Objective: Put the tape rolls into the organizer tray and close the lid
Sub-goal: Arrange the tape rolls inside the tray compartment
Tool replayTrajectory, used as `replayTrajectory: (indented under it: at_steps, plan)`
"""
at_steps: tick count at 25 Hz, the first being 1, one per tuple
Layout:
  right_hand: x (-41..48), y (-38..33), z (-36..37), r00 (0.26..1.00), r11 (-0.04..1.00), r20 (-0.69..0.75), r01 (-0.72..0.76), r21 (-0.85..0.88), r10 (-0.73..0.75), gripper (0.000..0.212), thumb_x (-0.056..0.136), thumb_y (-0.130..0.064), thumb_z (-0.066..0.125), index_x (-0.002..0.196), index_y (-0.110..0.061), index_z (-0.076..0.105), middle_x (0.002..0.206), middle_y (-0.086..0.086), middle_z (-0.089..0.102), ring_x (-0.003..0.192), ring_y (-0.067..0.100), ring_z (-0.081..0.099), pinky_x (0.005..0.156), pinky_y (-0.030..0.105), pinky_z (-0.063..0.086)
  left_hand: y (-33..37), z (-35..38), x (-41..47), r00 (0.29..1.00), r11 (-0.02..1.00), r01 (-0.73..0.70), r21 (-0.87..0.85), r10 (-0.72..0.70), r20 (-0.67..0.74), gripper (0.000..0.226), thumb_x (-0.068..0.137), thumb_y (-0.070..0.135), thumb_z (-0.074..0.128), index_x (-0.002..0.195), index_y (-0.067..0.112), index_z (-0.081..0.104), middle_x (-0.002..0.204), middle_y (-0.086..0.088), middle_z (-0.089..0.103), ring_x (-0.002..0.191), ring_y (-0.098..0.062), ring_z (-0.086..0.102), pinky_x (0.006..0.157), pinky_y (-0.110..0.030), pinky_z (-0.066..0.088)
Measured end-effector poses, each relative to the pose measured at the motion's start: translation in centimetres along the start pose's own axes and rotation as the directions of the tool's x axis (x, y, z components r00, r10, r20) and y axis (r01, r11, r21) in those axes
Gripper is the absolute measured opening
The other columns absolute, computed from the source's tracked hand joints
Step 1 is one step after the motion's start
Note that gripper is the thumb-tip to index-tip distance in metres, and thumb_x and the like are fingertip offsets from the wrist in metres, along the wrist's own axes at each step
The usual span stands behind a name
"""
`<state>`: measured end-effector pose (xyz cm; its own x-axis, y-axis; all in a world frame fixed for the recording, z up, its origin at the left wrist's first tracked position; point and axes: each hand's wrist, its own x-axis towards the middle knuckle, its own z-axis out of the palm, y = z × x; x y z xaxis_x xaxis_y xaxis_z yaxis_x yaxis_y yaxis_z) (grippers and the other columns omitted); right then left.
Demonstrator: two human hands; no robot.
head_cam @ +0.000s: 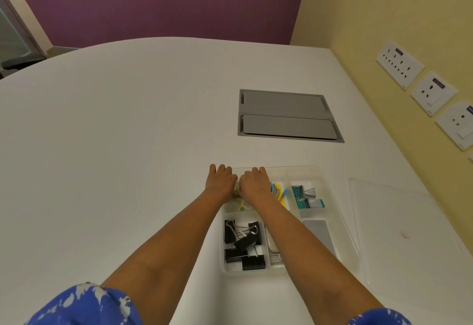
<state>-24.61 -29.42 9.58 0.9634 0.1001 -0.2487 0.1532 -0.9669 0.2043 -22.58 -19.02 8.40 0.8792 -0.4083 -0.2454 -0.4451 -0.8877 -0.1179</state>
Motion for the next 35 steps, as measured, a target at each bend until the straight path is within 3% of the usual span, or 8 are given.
replayTrajectory:
  at_steps: [3,7,14,19,24,28,30,35]
  plan:
    - [0.3,-0.5,0.0,0.999,0.999,0.025,-0.024,-0.025,0.024,0.042,0.092,-0.042,0.054,0.125,-0.014,0.057,0.131,0.005,0.059,0.130,0.024,0.044,0.114,0.037,0.025,-0.1,0.2,0.2,1.000,0.998,-0.025,0.062,0.025,-0.008,0.061,0.086,0.054,0.056,0.137,0.023,0.045,0.135,-0.005,0.050,0.131,-0.025,0.037,0.110,-0.042,0.022]
    - [0.5,-0.8,0.1,0.998,0.998,0.013,-0.065,0.008,0.065,0.033,0.094,-0.034,0.054,0.120,-0.016,0.060,0.128,0.005,0.061,0.129,0.024,0.046,0.114,0.037,0.025,-0.2,0.4,0.6,0.998,0.990,-0.045,0.135,0.051,-0.046,0.050,0.089,0.042,0.058,0.133,0.021,0.049,0.131,-0.005,0.055,0.127,-0.024,0.041,0.109,-0.039,0.025]
    - [0.9,-0.9,0.0,0.995,0.996,0.042,-0.091,0.000,0.090,0.032,0.093,-0.032,0.053,0.121,-0.017,0.058,0.128,0.004,0.061,0.130,0.023,0.044,0.115,0.037,0.022,-1.0,1.2,0.2,0.972,0.993,-0.116,-0.015,0.110,-0.205,0.045,0.084,0.046,0.058,0.118,0.017,0.058,0.116,-0.002,0.059,0.111,-0.020,0.050,0.099,-0.034,0.029]
    - [1.0,-0.7,0.2,0.998,0.998,0.016,-0.060,0.036,0.059,0.033,0.093,-0.033,0.050,0.119,-0.014,0.060,0.126,0.006,0.061,0.126,0.024,0.048,0.112,0.037,0.025,-1.9,1.4,-0.6,0.965,0.986,-0.108,-0.125,0.074,-0.250,0.048,0.080,0.043,0.059,0.123,0.022,0.058,0.120,0.001,0.056,0.116,-0.019,0.046,0.102,-0.036,0.024]
    - [0.7,0.4,-0.4,0.994,0.981,-0.040,-0.089,0.174,0.098,0.045,0.091,-0.044,0.049,0.115,-0.008,0.063,0.119,0.008,0.060,0.117,0.027,0.050,0.103,0.037,0.031,-2.2,1.4,-1.1,0.972,0.974,-0.059,-0.220,0.006,-0.235,0.046,0.080,0.042,0.061,0.122,0.024,0.060,0.121,0.000,0.052,0.118,-0.020,0.042,0.100,-0.036,0.021]
    - [0.2,1.9,-1.3,0.988,0.930,0.004,-0.149,0.335,0.157,0.033,0.088,-0.037,0.050,0.097,-0.010,0.066,0.104,0.011,0.058,0.105,0.028,0.051,0.091,0.036,0.034,-1.8,1.1,-0.9,0.981,0.980,-0.054,-0.190,0.017,-0.194,0.046,0.083,0.043,0.059,0.126,0.027,0.059,0.123,-0.001,0.049,0.119,-0.022,0.039,0.101,-0.038,0.022]
    - [-0.1,2.4,-1.6,0.988,0.935,-0.034,-0.134,0.328,0.153,0.032,0.088,-0.036,0.050,0.093,-0.009,0.067,0.100,0.011,0.059,0.101,0.027,0.052,0.089,0.036,0.034,-1.3,1.0,-0.7,0.986,0.985,-0.061,-0.159,0.036,-0.161,0.048,0.084,0.045,0.059,0.128,0.028,0.058,0.124,-0.001,0.048,0.121,-0.023,0.038,0.103,-0.039,0.023]
    - [-1.1,2.0,-0.9,0.992,0.977,-0.114,-0.018,0.213,0.043,0.031,0.089,-0.035,0.054,0.106,-0.015,0.070,0.114,0.007,0.060,0.110,0.026,0.051,0.096,0.036,0.033,-0.3,1.4,-0.7,0.991,0.994,-0.045,-0.096,0.032,-0.132,0.045,0.088,0.046,0.056,0.127,0.023,0.060,0.127,-0.004,0.047,0.124,-0.025,0.036,0.106,-0.041,0.023]
